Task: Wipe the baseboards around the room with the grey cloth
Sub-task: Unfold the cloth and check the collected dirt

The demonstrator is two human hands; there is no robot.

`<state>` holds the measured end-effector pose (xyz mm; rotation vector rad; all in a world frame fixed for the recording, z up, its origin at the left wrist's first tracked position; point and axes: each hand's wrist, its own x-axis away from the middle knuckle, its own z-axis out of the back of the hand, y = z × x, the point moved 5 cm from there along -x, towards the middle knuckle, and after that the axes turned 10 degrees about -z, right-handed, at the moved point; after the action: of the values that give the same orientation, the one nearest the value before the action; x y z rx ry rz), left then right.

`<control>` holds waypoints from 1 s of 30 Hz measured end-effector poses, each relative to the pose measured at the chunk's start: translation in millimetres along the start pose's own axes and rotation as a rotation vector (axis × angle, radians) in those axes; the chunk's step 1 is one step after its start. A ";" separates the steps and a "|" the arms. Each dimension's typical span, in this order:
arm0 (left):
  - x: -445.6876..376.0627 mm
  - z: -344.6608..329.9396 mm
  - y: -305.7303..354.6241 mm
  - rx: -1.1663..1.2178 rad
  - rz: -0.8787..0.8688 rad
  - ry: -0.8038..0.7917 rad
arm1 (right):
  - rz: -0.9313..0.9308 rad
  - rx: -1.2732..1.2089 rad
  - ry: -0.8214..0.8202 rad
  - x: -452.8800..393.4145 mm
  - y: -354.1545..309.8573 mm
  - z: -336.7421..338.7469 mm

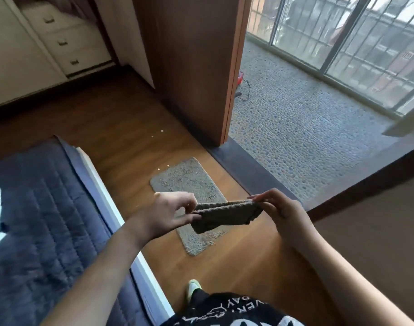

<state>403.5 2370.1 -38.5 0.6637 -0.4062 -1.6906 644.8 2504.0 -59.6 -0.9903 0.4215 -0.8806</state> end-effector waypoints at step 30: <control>-137.6 103.4 -164.8 0.252 0.689 0.604 | -0.401 -0.500 -0.397 -342.1 -57.2 -87.7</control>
<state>228.7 2531.8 -28.1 1.0344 -0.3557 -0.7438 357.0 2715.5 -79.7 -1.7163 0.0976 -0.9226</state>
